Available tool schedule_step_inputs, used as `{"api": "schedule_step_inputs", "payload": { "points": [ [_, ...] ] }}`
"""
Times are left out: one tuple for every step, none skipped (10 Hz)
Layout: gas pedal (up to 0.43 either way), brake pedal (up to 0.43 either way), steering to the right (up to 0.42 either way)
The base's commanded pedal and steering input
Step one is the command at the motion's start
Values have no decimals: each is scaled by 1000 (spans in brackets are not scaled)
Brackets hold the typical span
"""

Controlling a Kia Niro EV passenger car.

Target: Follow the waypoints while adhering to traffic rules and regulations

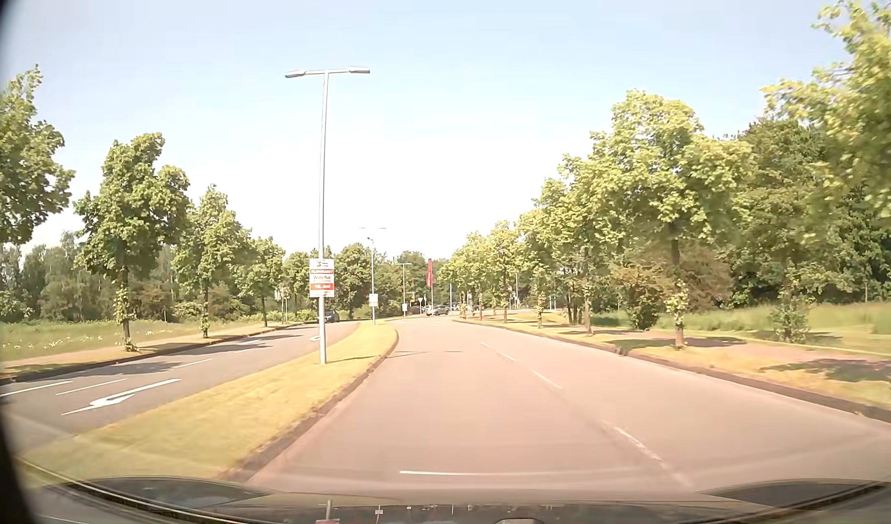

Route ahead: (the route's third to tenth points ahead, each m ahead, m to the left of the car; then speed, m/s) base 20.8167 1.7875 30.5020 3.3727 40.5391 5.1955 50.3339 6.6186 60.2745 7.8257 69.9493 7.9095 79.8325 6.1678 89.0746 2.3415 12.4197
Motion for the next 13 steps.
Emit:
{"api": "schedule_step_inputs", "payload": {
  "points": [
    [189, 0, -31],
    [189, 0, -28],
    [189, 0, -20],
    [189, 0, -18],
    [189, 0, -19],
    [189, 0, -20],
    [189, 0, -20],
    [189, 0, -20],
    [189, 0, -19],
    [189, 0, -19],
    [189, 0, -21],
    [189, 0, -24],
    [177, 0, -27]
  ]
}}
